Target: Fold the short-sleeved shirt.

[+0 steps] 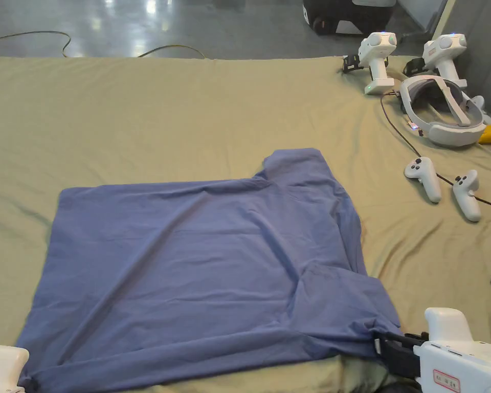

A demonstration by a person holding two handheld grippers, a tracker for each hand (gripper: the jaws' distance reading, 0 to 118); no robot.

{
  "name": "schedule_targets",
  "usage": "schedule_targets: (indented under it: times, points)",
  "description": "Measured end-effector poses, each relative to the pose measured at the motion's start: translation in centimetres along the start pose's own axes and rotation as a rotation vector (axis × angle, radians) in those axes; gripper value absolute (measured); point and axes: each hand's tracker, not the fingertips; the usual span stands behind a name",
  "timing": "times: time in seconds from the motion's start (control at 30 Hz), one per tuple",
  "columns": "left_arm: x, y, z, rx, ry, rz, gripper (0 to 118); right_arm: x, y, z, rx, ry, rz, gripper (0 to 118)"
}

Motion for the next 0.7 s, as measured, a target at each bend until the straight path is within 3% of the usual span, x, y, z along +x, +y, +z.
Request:
schedule_targets:
  times: [0.03, 0.3, 0.4, 0.53, 0.7]
  points:
    - [-0.3, 0.0, -0.1, 0.004, -0.01, 0.014, 12, 0.1, 0.1, 0.2, 0.013, 0.002, -0.006, 7]
    - [-2.7, 1.0, 3.3, 0.055, -0.14, 0.14, 12, -0.9, 2.4, 3.3, 0.131, 0.069, -0.02, 6]
    - [-4.6, 4.0, 5.5, 0.189, -0.173, 0.243, 12, -1.2, 6.4, 3.4, 0.189, 0.094, -0.032, 6]
    - [-6.7, 10.1, 4.9, 0.279, -0.19, 0.311, 12, -2.1, 12.4, 0.1, 0.191, 0.045, -0.022, 6]
    - [-7.9, 17.3, -0.4, 0.205, -0.186, 0.377, 12, -3.0, 18.6, -6.7, 0.091, -0.022, -0.034, 6]
